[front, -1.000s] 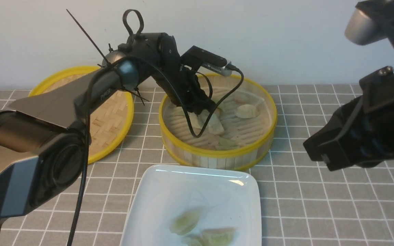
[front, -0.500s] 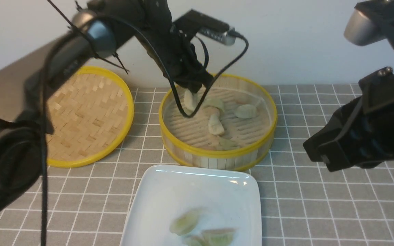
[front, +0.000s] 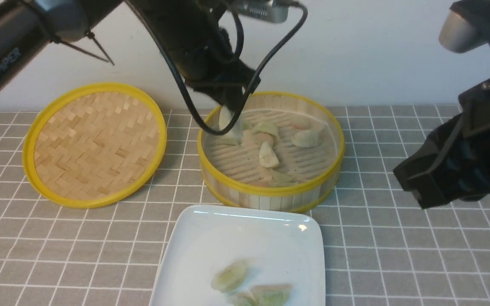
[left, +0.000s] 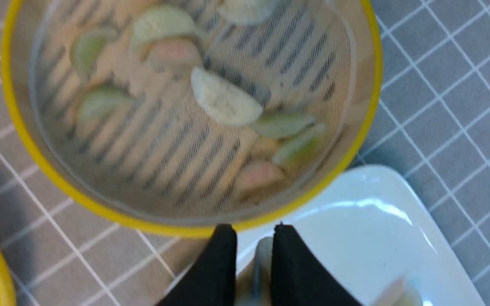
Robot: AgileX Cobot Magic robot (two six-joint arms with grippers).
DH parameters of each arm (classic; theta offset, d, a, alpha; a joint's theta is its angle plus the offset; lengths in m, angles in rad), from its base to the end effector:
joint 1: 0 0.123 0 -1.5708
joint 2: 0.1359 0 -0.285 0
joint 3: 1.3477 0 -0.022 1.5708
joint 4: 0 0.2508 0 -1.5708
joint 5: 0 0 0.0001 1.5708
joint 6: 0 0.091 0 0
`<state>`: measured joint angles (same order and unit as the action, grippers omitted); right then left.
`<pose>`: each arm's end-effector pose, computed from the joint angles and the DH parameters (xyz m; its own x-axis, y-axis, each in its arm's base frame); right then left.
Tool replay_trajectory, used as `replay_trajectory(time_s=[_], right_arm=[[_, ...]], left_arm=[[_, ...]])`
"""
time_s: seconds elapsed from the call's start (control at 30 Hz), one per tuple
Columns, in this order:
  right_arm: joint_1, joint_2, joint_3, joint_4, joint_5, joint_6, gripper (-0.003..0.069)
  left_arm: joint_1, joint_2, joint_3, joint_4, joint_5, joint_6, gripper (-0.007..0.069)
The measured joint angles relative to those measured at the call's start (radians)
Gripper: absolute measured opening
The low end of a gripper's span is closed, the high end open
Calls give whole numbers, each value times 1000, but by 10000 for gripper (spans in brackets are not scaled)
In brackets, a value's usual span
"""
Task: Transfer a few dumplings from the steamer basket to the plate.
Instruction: Use the left arm to put the dumpling into the plate
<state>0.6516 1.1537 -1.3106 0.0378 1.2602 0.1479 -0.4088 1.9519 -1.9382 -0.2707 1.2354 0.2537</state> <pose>0.1624 0.1280 0.4014 -0.7659 -0.3846 -0.5153 -0.5060 0.8550 0.1138 0.3811 -0.1901 0.3307 -0.7490 0.4952 -0.4402 0.6085 0.7770 -0.1614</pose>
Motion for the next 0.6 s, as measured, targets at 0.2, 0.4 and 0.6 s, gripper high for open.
replay_trajectory(time_s=[0.2,0.4,0.6], right_arm=[[0,-61,0,-4,2,11,-13],[0,-115,0,-5,8,22,-13],[0,-230,0,2,10,27,-14]], left_arm=[[-41,-8,220,-26,-1,-13,81],[-108,83,264,-38,-43,-13,81],[-147,175,264,19,-97,-13,160]])
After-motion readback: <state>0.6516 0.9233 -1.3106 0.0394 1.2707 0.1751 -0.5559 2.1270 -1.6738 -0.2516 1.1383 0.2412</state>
